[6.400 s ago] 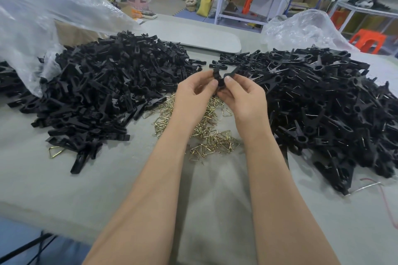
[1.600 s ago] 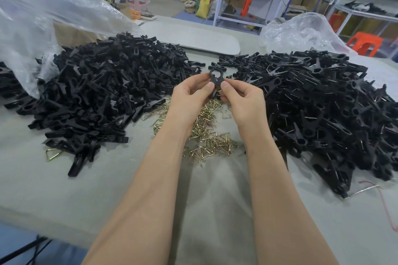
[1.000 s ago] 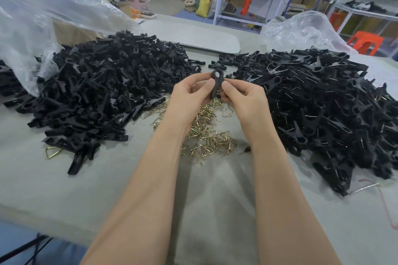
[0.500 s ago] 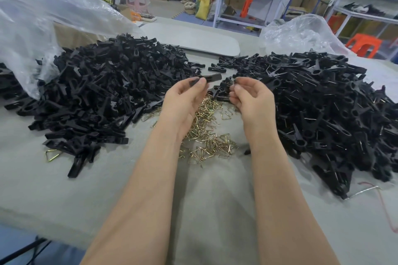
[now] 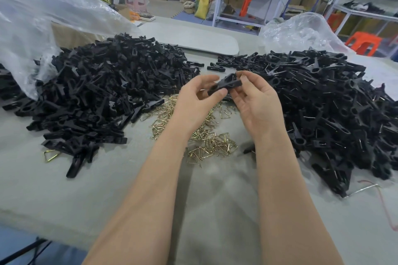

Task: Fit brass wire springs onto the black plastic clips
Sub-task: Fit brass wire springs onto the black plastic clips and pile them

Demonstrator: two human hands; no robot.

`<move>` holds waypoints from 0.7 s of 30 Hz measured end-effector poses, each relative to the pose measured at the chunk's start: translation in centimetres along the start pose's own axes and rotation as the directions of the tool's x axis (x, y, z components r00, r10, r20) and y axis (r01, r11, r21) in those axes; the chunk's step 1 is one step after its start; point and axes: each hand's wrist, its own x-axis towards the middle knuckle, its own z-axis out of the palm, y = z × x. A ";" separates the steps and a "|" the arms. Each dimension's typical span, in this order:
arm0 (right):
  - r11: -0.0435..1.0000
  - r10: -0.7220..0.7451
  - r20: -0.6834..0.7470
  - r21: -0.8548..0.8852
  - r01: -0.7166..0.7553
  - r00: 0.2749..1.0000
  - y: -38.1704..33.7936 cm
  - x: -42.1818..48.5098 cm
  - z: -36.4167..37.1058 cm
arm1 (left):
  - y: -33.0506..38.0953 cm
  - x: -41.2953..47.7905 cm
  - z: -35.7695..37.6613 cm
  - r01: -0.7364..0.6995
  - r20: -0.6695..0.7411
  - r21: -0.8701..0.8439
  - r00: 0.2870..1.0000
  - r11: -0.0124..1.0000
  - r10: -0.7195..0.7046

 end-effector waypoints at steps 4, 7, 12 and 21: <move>0.991 -0.023 -0.033 -0.130 0.018 0.999 0.3 0.0 -0.3 | -0.1 -0.1 0.3 -0.010 0.071 0.221 0.997 0.975 -0.006; 0.930 -0.152 -0.171 -0.359 0.083 0.973 0.6 0.4 -0.7 | -0.5 -0.2 0.3 -0.010 0.000 0.333 1.000 0.943 0.011; 0.807 -0.234 -0.094 -0.575 0.139 0.968 0.5 0.6 -1.1 | -1.3 0.0 -0.1 -0.017 -0.141 0.405 0.987 0.914 0.081; 0.759 -0.266 0.006 -0.615 0.213 0.964 0.1 0.0 -0.7 | -1.7 0.3 -0.2 -0.155 -0.117 0.547 0.959 0.822 0.259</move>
